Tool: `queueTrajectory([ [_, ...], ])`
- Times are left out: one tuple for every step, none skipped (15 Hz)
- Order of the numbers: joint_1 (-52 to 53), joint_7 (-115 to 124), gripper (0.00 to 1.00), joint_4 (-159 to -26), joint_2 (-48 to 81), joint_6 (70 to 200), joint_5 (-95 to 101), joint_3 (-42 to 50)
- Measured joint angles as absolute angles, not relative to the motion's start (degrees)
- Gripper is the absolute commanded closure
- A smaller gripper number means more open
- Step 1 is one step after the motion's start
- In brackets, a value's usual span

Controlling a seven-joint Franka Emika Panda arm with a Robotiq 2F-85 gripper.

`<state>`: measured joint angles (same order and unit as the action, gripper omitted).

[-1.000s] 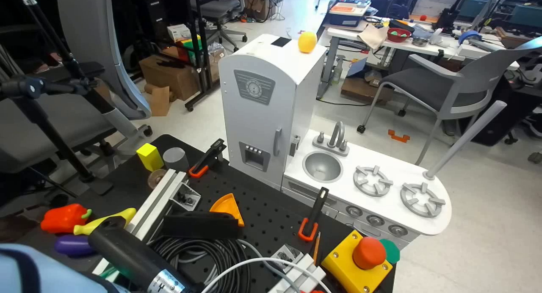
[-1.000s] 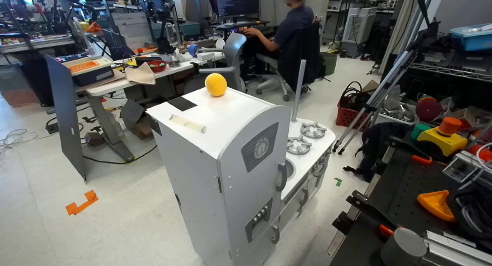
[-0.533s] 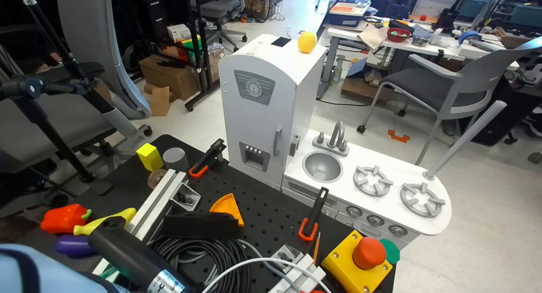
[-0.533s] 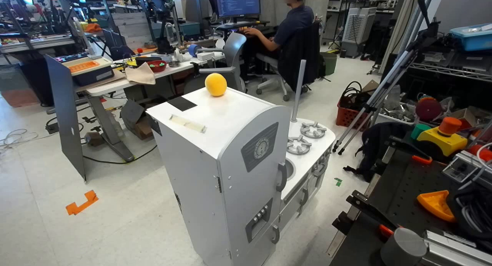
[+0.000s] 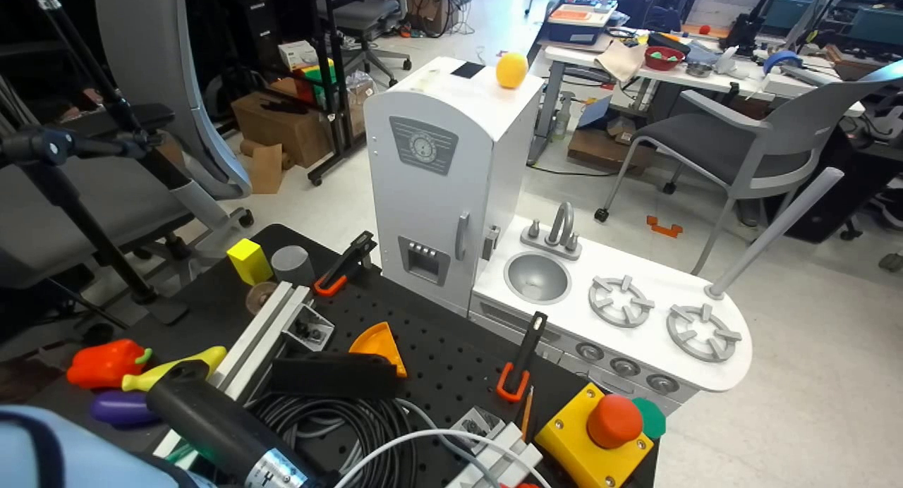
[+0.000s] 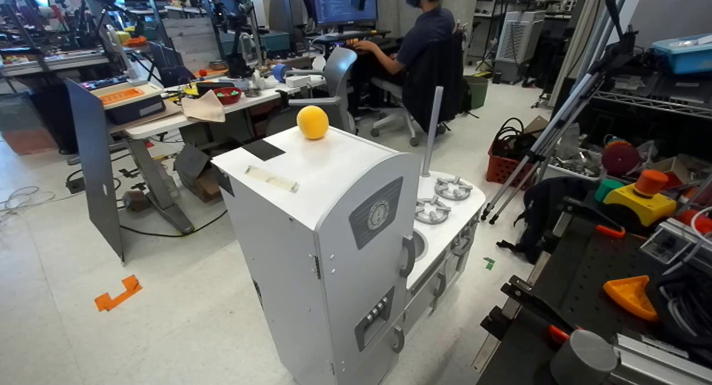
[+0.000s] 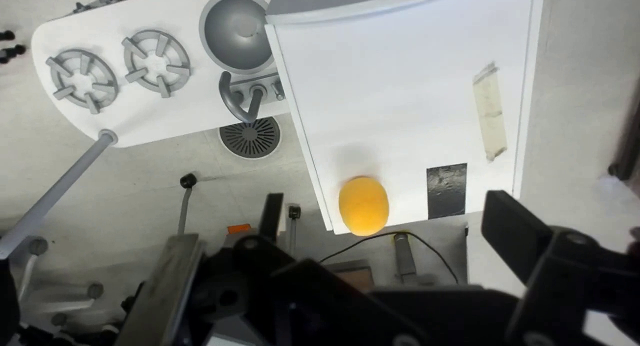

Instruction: Open the cabinet door

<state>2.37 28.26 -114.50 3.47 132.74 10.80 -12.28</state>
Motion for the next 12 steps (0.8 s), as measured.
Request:
queueTrajectory([
  [2.7, 30.8, 0.00, -113.0, 6.1, 133.7, 11.3, -11.6],
  [3.3, 33.6, 0.00, -111.3, 8.9, 134.0, 12.2, -10.6],
  [4.1, 36.0, 0.00, -109.7, 11.6, 134.1, 12.8, -9.4],
  [5.0, 38.0, 0.00, -108.1, 14.1, 133.9, 13.2, -8.2],
  [5.9, 39.7, 0.00, -106.9, 16.3, 133.8, 13.4, -6.9],
  [6.9, 41.0, 0.00, -105.9, 18.3, 133.2, 13.4, -5.8],
  [7.9, 42.0, 0.00, -105.1, 20.0, 132.2, 13.4, -4.8],
  [8.7, 42.8, 0.00, -104.4, 21.4, 131.0, 13.4, -4.1],
  [9.5, 43.4, 0.00, -103.8, 22.6, 129.4, 13.4, -3.5],
  [10.2, 43.8, 0.00, -103.2, 23.7, 127.8, 13.3, -3.1],
  [10.8, 44.2, 0.00, -102.7, 24.7, 126.1, 13.3, -2.9],
  [11.3, 44.5, 0.00, -102.2, 25.5, 124.3, 13.3, -2.8],
])
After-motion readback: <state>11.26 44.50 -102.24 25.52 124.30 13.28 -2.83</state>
